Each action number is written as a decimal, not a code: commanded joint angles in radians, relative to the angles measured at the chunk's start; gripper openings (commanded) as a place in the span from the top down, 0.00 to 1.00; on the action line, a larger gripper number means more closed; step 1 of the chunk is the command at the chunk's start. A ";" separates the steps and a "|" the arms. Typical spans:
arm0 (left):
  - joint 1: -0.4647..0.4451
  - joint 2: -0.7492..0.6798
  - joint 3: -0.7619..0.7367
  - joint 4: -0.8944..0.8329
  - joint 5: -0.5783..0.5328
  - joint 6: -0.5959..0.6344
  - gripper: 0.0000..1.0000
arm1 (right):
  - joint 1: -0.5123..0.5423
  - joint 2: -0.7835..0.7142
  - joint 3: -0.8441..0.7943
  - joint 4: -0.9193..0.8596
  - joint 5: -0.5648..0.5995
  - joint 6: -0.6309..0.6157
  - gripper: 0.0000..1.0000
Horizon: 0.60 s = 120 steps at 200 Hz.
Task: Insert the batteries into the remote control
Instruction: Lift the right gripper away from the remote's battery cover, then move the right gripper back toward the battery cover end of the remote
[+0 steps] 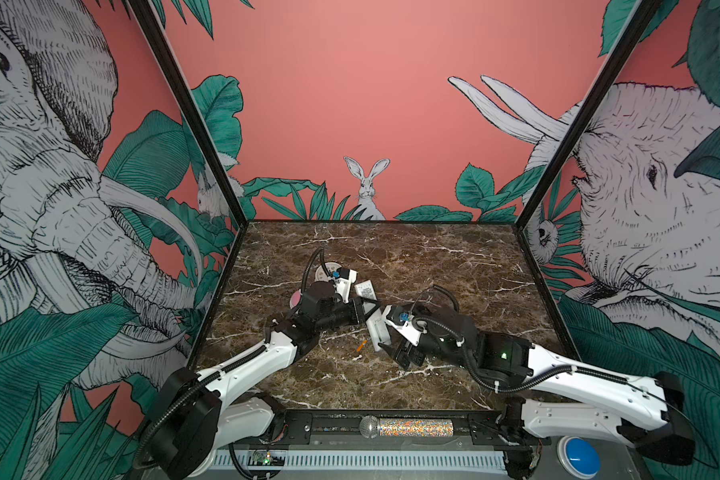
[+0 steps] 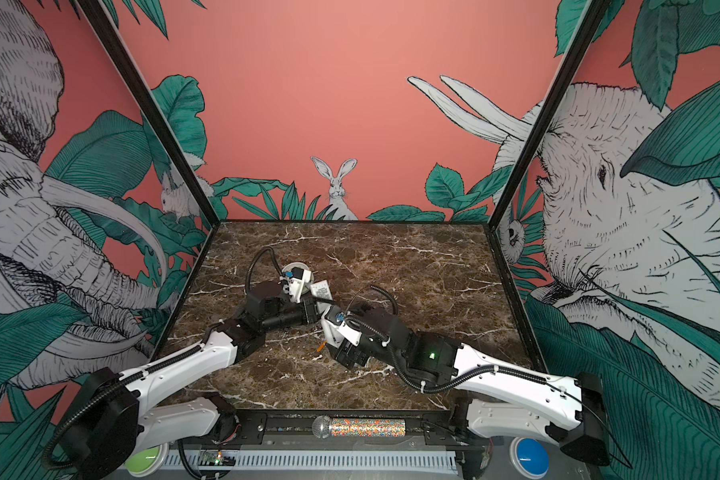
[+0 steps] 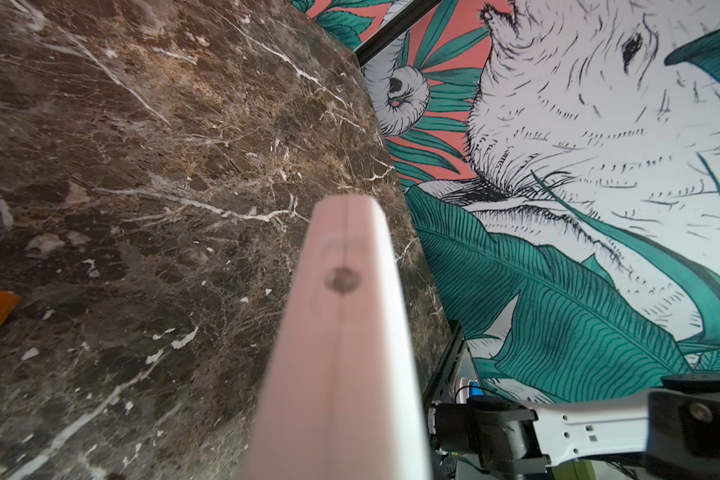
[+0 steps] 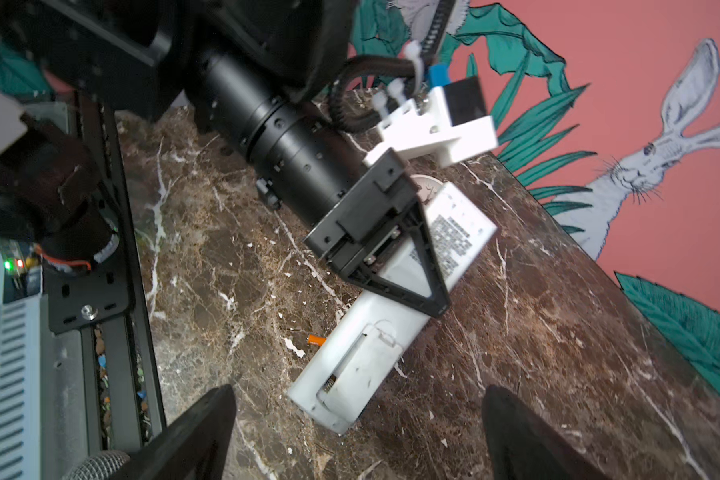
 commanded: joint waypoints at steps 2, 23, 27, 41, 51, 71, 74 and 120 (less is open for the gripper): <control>0.004 0.019 -0.032 0.136 -0.019 -0.065 1.00 | -0.056 -0.016 0.061 -0.118 0.047 0.195 0.06; 0.005 0.031 -0.051 0.191 -0.033 -0.090 1.00 | -0.106 -0.006 0.069 -0.170 -0.002 0.263 0.08; 0.005 0.033 -0.052 0.197 -0.036 -0.092 1.00 | -0.113 -0.001 0.071 -0.177 -0.010 0.273 0.08; 0.005 0.033 -0.058 0.208 -0.042 -0.092 1.00 | -0.126 0.027 0.082 -0.199 -0.030 0.293 0.10; 0.006 0.030 -0.059 0.208 -0.046 -0.091 1.00 | -0.132 0.054 0.090 -0.209 -0.045 0.304 0.10; 0.005 0.025 -0.063 0.206 -0.055 -0.091 1.00 | -0.137 0.109 0.106 -0.208 -0.077 0.322 0.11; 0.005 0.023 -0.065 0.207 -0.055 -0.091 1.00 | -0.138 0.121 0.109 -0.206 -0.079 0.324 0.11; 0.005 0.007 -0.083 0.210 -0.073 -0.095 1.00 | -0.137 0.205 0.131 -0.192 -0.085 0.344 0.11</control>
